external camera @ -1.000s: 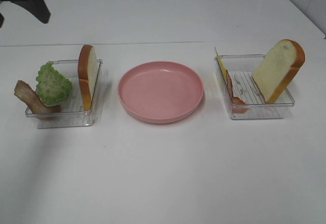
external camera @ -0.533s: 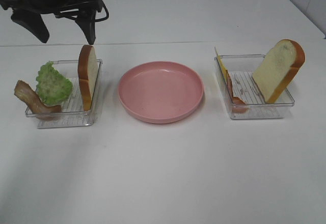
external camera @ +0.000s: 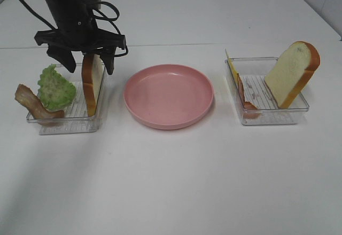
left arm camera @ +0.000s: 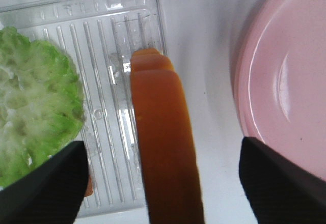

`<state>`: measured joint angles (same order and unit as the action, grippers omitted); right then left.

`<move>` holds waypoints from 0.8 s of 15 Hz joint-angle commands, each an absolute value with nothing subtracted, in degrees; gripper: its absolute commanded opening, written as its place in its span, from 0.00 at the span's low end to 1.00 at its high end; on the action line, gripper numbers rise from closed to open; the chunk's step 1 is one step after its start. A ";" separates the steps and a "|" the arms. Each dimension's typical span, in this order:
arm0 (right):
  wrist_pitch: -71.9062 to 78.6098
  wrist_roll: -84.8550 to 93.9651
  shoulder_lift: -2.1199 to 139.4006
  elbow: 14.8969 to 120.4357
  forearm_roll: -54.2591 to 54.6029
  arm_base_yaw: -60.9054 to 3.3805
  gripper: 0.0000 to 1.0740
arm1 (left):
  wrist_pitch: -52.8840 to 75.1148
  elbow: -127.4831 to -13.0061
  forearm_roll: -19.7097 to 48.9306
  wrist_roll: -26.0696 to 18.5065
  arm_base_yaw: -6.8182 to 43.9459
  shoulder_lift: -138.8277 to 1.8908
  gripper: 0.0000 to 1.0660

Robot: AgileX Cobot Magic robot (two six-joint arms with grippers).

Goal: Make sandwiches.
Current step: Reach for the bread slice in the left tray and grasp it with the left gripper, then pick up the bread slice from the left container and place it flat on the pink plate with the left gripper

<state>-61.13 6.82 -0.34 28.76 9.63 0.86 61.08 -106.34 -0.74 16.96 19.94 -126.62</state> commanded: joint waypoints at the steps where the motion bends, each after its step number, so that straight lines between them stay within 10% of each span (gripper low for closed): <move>1: -60.62 7.10 -1.09 28.65 9.80 1.03 0.72 | 59.13 -106.46 -0.63 17.36 20.11 -126.74 0.56; 7: -60.62 7.10 -1.09 28.65 9.80 1.03 0.72 | 57.87 -106.46 -0.86 17.36 20.11 -126.74 0.00; 12: -60.62 7.10 -1.09 28.65 9.80 1.03 0.72 | 63.60 -108.75 0.46 17.19 20.11 -124.10 0.00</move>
<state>-61.13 6.82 -0.34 28.76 9.63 0.86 62.68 -108.29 0.00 17.07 19.94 -125.25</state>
